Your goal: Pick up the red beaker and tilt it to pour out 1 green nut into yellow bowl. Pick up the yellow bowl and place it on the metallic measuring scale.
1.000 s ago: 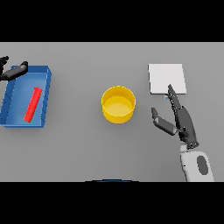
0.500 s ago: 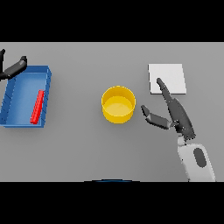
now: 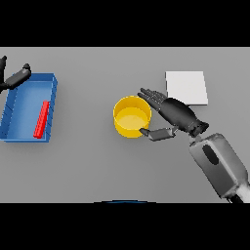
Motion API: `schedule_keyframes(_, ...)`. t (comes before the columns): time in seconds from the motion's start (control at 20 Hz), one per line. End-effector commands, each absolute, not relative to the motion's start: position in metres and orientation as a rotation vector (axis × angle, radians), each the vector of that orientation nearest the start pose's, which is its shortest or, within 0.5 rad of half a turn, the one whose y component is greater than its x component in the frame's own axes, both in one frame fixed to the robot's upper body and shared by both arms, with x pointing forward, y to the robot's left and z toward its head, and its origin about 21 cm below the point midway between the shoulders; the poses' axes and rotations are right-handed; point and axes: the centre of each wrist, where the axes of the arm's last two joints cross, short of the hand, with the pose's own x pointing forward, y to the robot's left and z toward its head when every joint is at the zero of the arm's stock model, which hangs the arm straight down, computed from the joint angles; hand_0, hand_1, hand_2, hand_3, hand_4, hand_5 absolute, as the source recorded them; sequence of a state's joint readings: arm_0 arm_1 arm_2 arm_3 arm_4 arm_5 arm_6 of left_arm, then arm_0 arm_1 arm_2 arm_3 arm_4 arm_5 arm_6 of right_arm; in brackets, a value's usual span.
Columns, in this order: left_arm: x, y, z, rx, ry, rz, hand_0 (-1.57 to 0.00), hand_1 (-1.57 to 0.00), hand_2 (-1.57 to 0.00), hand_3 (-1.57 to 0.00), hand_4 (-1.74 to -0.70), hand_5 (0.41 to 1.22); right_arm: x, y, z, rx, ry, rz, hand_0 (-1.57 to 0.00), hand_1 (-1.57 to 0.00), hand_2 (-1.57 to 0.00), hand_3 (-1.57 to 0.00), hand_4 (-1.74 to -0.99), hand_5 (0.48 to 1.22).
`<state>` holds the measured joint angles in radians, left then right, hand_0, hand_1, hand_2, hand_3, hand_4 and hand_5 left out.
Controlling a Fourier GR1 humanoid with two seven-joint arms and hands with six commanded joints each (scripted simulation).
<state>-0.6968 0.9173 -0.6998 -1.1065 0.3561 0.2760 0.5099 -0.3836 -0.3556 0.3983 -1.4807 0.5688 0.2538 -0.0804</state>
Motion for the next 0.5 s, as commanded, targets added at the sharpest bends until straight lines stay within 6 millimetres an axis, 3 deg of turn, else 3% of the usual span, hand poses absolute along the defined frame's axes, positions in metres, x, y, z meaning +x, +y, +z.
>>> schedule_keyframes(0.0,0.364,0.332,0.121,0.728,-1.039,-0.5,0.0,0.0,0.0,0.0,-0.75,0.713,0.315,-0.183,0.073,-0.281,-1.619,1.431,0.0,0.0,0.0,0.0,-1.229,0.616)
schedule_keyframes(0.2,0.365,0.332,0.121,0.724,-1.048,-0.489,0.0,0.0,0.0,0.0,-0.76,0.717,0.325,-0.163,0.083,-0.279,-1.559,1.649,0.0,0.0,0.0,0.0,-1.226,0.632)
schedule_keyframes(0.45,0.362,0.339,0.121,0.692,-1.085,-0.469,0.0,0.0,0.0,0.0,-0.78,0.721,0.332,-0.151,0.08,-0.269,-1.477,1.8,0.0,0.0,0.0,0.0,-1.214,0.648)
